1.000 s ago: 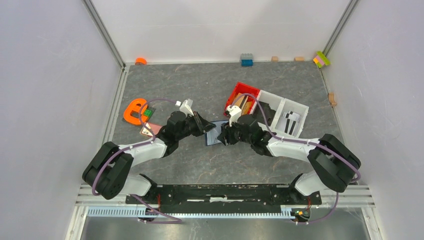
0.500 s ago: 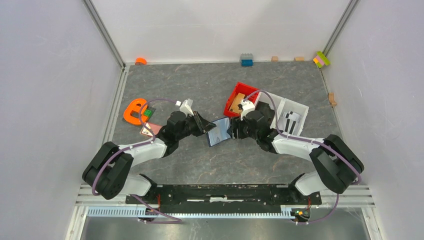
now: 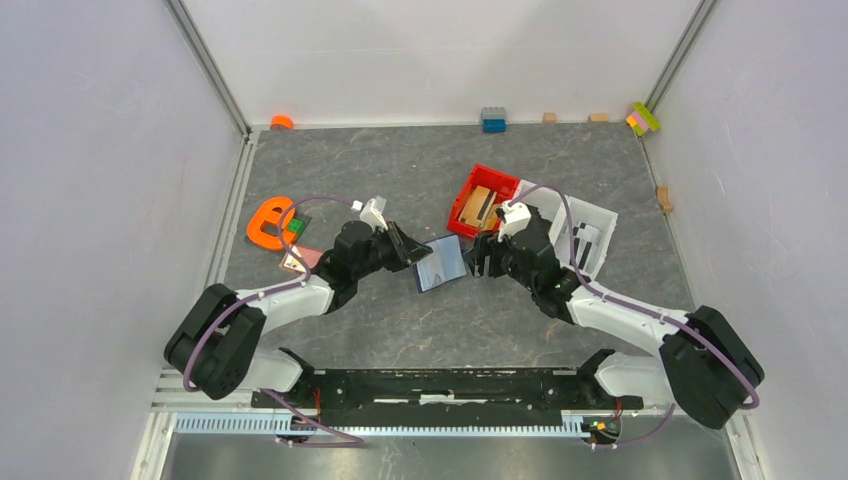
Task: Take the credit cards out of the card holder
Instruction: Remove the credit card from the card holder.
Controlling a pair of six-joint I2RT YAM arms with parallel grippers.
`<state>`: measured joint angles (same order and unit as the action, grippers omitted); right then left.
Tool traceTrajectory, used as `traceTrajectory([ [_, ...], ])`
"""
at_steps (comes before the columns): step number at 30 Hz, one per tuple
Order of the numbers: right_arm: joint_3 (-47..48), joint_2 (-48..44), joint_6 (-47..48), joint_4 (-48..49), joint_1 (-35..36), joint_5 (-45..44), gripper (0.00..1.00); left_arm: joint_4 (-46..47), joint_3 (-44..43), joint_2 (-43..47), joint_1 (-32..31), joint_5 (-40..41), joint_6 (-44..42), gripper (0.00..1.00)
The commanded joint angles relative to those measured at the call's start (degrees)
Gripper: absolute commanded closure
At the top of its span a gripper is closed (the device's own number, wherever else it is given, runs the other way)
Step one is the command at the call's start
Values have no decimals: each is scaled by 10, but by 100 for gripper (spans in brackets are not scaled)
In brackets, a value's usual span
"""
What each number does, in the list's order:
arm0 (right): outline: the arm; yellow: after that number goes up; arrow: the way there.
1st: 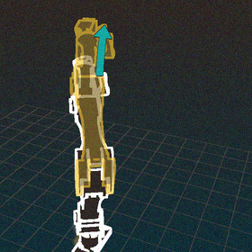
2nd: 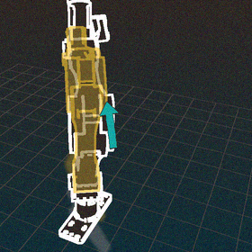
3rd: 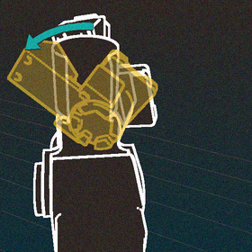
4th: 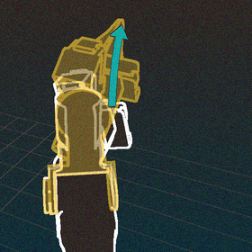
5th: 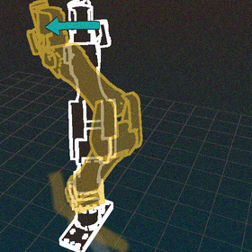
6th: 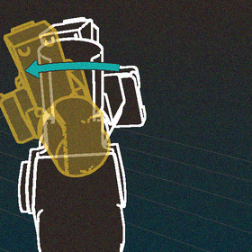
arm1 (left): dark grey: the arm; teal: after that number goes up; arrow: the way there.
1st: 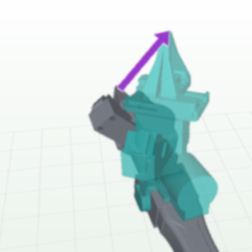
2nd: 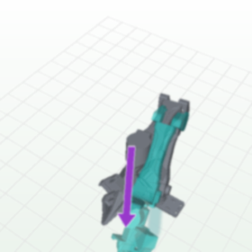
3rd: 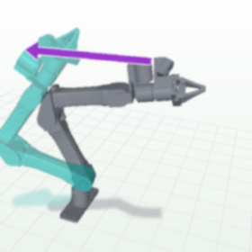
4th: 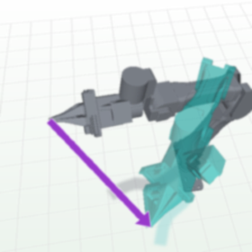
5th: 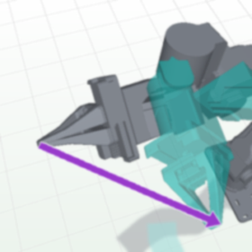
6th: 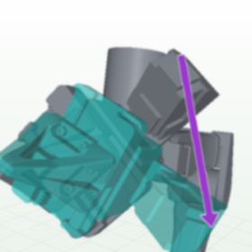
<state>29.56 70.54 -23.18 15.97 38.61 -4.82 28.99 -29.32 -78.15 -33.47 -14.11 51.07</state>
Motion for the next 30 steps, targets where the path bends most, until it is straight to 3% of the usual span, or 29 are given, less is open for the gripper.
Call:
traceTrajectory([
  [1, -16, -36, 6, 26, -1, -33, 21, 10, -19, 21, -1, -2, -5, 78],
  [4, -23, -50, 5, 30, -1, -36, 16, 9, -21, 17, -1, -3, -7, 78],
  [11, -28, -54, 5, 39, -1, -23, 15, 5, -30, 5, 0, -20, -10, 76],
  [20, -31, -55, 1, 41, -1, -30, 2, 5, -29, 8, 0, -23, -10, 77],
  [30, -15, -27, -8, 25, -1, -25, 2, 4, -29, 11, -1, -25, -10, 76],
])
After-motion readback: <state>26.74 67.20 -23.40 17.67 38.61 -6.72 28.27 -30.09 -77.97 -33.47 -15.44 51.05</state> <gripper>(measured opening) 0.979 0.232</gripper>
